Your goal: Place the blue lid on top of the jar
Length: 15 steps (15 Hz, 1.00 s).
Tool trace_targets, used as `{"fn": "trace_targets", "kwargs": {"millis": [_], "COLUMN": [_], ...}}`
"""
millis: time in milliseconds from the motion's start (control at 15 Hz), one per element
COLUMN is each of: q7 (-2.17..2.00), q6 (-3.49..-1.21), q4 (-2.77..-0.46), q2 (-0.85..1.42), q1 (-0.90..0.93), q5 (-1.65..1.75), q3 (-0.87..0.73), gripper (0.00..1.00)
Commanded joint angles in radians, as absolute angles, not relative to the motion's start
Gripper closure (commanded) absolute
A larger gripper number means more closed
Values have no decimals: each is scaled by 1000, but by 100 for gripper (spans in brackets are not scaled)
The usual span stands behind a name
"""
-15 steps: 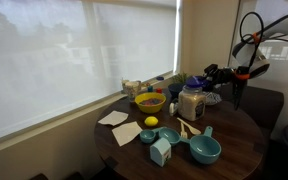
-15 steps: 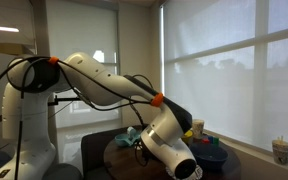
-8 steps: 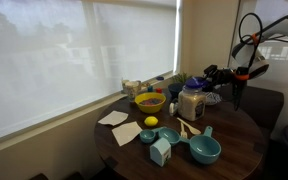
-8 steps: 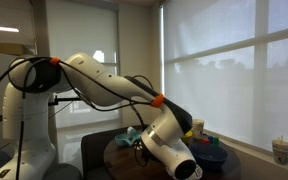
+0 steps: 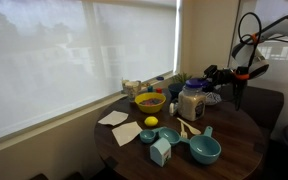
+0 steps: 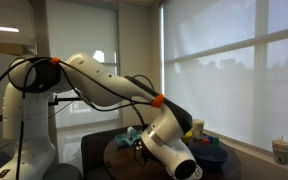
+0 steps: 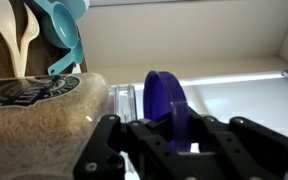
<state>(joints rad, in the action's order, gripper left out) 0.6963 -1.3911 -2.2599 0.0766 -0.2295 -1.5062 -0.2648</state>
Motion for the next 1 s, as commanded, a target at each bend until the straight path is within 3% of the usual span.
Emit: {"fn": "trace_targets", "kwargs": {"millis": [0,200,333,533,800,933], "q7": [658,642,630,626,643,650], "q6": [-1392,-1405,-1404,-1414,-1447,-1461], "q4": [-2244,-2240,-2233,-2226,-2214,-2204], "q2": [83,71,68,71,69,63], "q1": [-235,-237,-238,-237,-237,-236], "q5": [-1473,-1447,-1416,-1371,-1343,-1343], "q3": [-260,-262,-264,-263,-262,-262], "gripper": [100,100,90,85,99,98]}}
